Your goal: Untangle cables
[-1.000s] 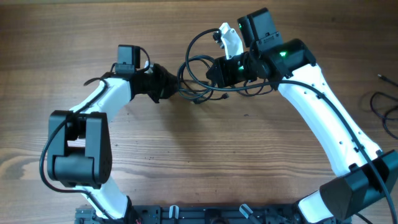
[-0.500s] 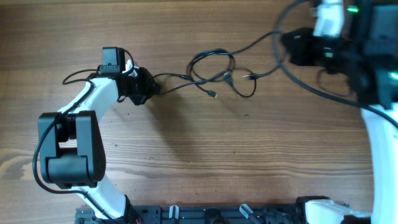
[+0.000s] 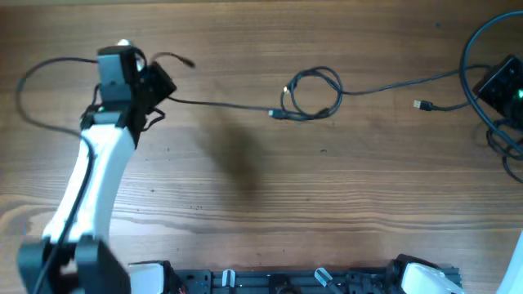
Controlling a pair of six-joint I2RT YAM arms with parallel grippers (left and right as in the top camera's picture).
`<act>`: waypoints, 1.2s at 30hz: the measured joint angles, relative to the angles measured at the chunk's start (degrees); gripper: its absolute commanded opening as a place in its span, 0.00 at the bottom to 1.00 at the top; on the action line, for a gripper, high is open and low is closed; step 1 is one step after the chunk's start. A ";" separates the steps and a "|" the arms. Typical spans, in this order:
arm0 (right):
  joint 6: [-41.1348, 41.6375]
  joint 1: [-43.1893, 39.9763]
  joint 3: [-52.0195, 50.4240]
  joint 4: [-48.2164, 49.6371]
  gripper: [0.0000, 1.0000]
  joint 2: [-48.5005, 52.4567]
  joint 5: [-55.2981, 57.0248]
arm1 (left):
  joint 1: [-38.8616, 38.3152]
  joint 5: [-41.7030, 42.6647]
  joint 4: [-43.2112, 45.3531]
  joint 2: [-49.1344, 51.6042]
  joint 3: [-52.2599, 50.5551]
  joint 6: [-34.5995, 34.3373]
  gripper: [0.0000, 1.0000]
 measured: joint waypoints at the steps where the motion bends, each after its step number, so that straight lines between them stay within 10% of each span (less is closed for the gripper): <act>1: 0.72 0.00 0.00 -0.07 0.04 0.17 1.81 | 0.02 -4.44 -0.44 -3.08 0.04 0.61 0.04; 10: 1.29 -6.80 0.11 -3.85 0.04 1.99 9.79 | 16.33 -24.24 -4.70 -5.97 0.15 3.43 0.04; 20: -24.98 1.64 0.15 -5.57 0.04 11.04 -23.06 | 8.66 -5.01 -3.82 -5.95 0.15 7.30 0.04; 32: -13.11 9.73 0.11 8.87 0.04 24.52 -14.38 | 1.38 6.82 -12.90 -4.59 0.20 8.11 0.04; 34: -12.83 9.73 0.11 10.56 0.26 24.52 -12.98 | -0.44 7.58 -14.80 -3.15 0.17 9.92 0.05; 35: -12.50 9.73 0.11 10.97 0.72 24.52 -12.24 | -1.81 8.11 -15.21 -2.58 0.17 10.97 0.05; 36: -11.85 9.73 0.11 11.23 0.82 24.55 -10.99 | -3.30 8.37 -15.30 -2.32 0.17 11.89 0.05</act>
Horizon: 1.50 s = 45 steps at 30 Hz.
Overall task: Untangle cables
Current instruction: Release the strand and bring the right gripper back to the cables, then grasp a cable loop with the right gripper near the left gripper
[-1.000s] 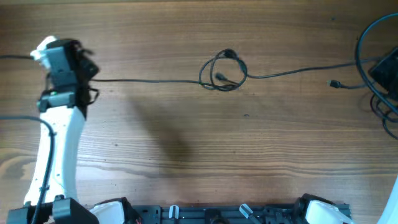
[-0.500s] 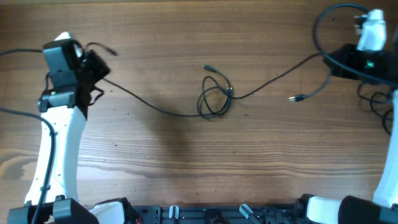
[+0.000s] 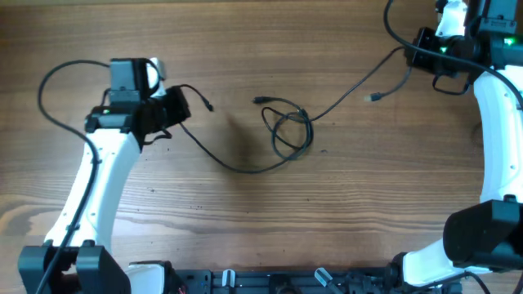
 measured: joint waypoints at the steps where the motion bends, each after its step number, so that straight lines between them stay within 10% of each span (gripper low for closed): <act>1: 0.26 0.00 0.00 0.13 0.83 0.00 0.83 | -1.29 0.20 0.07 0.04 0.00 0.81 0.05; 13: -30.42 8.44 -1.70 -14.12 0.82 0.00 -16.70 | -2.36 -8.76 1.53 0.04 0.00 -4.35 0.14; 24: -43.23 23.47 -33.42 18.21 0.76 0.66 -17.42 | -2.34 -12.15 2.71 0.04 0.00 -8.81 0.16; 26: -43.23 24.55 -35.87 24.37 0.68 0.72 -18.21 | -2.34 -12.13 2.69 0.04 0.00 -8.81 0.16; 31: -38.91 27.47 -38.36 31.10 0.07 3.15 -18.67 | -2.34 -12.13 2.21 0.04 0.00 -8.81 0.18; 35: -27.15 27.47 -37.83 36.04 0.04 3.54 -17.05 | -2.40 -12.13 1.42 0.04 0.00 -8.81 0.18; 42: -8.28 27.47 -14.95 17.55 0.04 -3.41 -15.65 | -2.73 -12.13 1.20 0.04 0.00 -8.81 0.18; 45: -0.33 27.47 -11.41 12.46 0.04 -10.36 -15.67 | -2.73 -11.98 1.18 0.04 0.00 -9.09 0.04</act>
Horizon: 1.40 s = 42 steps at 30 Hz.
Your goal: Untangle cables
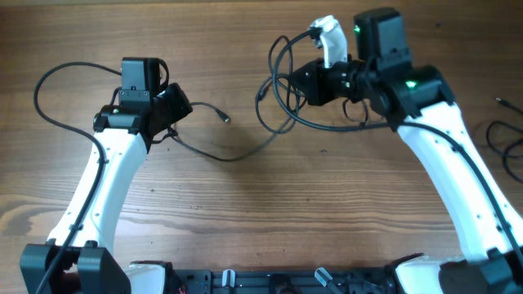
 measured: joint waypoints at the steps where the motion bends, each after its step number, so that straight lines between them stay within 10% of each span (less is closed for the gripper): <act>1: 1.55 0.00 0.00 -0.48 0.04 -0.94 0.00 | 0.00 1.79 0.22 0.00 0.00 0.48 0.10; 4: 5.35 0.00 0.00 -1.60 0.04 -2.54 0.94 | -0.11 17.86 5.40 0.00 -0.11 7.21 0.61; 10: 6.93 0.00 0.00 -1.86 0.04 -2.58 1.51 | -3.87 37.00 5.77 0.00 -0.09 12.35 0.61; 26: 7.54 -0.04 0.00 -4.35 0.04 -2.58 -0.42 | -12.52 35.67 25.24 12.31 -0.24 8.33 0.24; 34: 7.56 -0.04 0.00 -4.35 0.04 -2.58 -9.99 | -17.22 24.50 35.67 12.44 -0.26 -10.32 0.30; 38: 7.58 -0.04 0.00 -4.33 0.04 -2.58 -12.50 | -18.47 22.88 38.47 12.44 -0.26 -15.43 0.54; 42: 7.58 -0.04 0.00 -4.26 0.04 -2.58 -13.09 | -18.47 22.73 40.00 12.44 -0.26 -16.41 0.47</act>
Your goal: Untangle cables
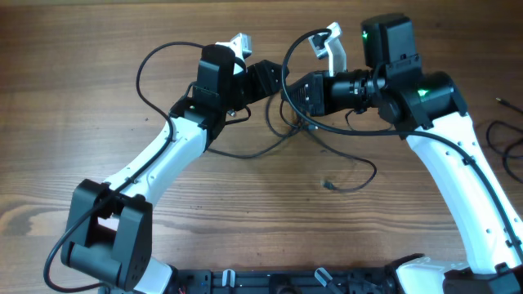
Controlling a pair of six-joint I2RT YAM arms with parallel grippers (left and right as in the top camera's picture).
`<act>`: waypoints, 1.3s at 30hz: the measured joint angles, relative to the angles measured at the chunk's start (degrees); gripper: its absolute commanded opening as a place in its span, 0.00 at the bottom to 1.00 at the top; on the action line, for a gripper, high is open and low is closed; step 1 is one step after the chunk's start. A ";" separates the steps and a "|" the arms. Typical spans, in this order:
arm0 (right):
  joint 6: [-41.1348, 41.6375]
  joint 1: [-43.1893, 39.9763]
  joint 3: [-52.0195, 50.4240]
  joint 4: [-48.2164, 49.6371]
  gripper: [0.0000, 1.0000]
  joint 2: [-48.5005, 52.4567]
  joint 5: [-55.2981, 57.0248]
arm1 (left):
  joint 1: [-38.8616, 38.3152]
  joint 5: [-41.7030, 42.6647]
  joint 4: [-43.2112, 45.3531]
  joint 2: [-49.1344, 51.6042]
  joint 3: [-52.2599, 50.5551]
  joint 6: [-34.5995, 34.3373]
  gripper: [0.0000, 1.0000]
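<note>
A thin black cable (245,152) lies looped across the middle of the table in the overhead view. My left gripper (268,77) reaches in from the left and meets my right gripper (296,91) at the cable's knot of loops (288,114). Each gripper looks shut on a strand of the cable, only a few centimetres apart. One big loop (144,67) trails behind the left arm. A free end with a small plug (327,184) rests on the wood below the right arm. The fingertips themselves are partly hidden by the gripper bodies.
More black cable (500,140) lies at the table's right edge, beside the right arm. The arm bases and a black rail (270,282) run along the front edge. The wooden table (245,237) is bare at the front middle.
My left gripper has moved right from the table's left part to the tangle, dragging its cable loop along. The right gripper stays at the loops. A plug end now lies below the right arm.
At first only the left gripper held the cable at far left, with the coil at centre. Then the right arm was at the far right corner on the cable. Later it held the coil at centre. Now both grippers meet at the tangle.
</note>
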 measured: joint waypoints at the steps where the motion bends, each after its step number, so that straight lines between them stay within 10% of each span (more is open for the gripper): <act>1: -0.02 0.00 0.00 0.04 0.04 0.00 0.00 | 0.00 0.00 -0.07 0.00 0.00 0.07 0.46; 3: 0.00 0.00 0.00 -0.50 0.04 -0.04 2.01 | 0.00 -0.63 -3.41 0.00 0.11 0.94 0.49; 7: 2.12 0.04 0.00 -2.80 0.40 -0.11 15.76 | 0.00 -4.92 -15.41 0.20 0.22 7.21 0.67; 15: 2.97 0.04 0.00 -3.08 0.43 -0.11 22.60 | -5.11 -7.23 -7.69 9.68 0.22 12.79 0.69; 19: 2.71 0.04 0.00 -3.28 0.43 -0.11 22.82 | -5.90 -12.61 -2.93 14.34 0.15 13.86 0.59; 20: 2.49 0.04 0.00 -3.52 0.43 -0.11 23.04 | -5.90 -13.97 -1.49 14.69 0.15 13.84 0.44; 21: 1.92 0.04 0.00 -3.69 0.42 -0.11 23.15 | -5.90 -14.56 0.39 14.95 0.11 14.16 0.08; 22: 1.42 0.04 0.00 -3.93 0.36 -0.11 23.26 | -5.90 -14.99 1.42 15.04 0.11 14.14 0.04; 29: -0.94 0.04 0.00 -3.82 0.27 -0.11 24.61 | -3.87 -11.89 -3.98 11.91 -0.07 14.49 0.04; 39: -6.78 0.04 0.00 3.28 0.27 1.51 15.04 | 12.39 21.11 -11.39 -11.72 -0.07 6.73 0.04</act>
